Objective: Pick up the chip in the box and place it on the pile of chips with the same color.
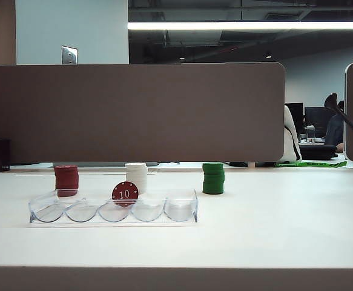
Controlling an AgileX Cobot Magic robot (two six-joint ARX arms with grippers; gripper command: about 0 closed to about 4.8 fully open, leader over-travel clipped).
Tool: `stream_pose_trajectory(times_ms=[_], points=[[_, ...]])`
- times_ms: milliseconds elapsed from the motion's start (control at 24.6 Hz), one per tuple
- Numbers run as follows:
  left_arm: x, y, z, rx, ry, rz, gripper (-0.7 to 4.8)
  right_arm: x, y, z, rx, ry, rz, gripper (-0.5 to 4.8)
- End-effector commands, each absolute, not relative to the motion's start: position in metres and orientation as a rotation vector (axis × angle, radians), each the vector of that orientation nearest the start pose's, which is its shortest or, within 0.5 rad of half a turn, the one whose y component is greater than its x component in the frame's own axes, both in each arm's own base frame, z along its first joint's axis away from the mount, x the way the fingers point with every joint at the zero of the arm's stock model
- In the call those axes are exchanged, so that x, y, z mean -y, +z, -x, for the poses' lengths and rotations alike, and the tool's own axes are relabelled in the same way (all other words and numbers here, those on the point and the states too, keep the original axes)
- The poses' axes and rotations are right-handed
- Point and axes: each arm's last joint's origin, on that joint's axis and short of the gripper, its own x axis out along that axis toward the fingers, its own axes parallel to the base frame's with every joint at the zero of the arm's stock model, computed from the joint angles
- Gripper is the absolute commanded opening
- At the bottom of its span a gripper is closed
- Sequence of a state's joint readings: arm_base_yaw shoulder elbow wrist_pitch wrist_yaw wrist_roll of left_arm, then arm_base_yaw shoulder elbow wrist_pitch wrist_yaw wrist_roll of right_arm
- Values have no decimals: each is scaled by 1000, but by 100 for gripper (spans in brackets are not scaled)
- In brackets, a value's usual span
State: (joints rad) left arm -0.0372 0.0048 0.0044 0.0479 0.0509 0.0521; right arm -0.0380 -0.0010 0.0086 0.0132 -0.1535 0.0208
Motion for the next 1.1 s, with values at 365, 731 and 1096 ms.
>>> stream_pose_trajectory(times_ms=[365,731,1096], points=[[5,172,-97,65,-85,-52,-5,-1,168,-97,20,118,-16,-6],[6,174,-97,71,-114,-19,-6,-1,172,-96,34,124,-15,-6],[5,216,-78,-34,-116,-52,-6,-2,232,-85,3,150,22,-6]])
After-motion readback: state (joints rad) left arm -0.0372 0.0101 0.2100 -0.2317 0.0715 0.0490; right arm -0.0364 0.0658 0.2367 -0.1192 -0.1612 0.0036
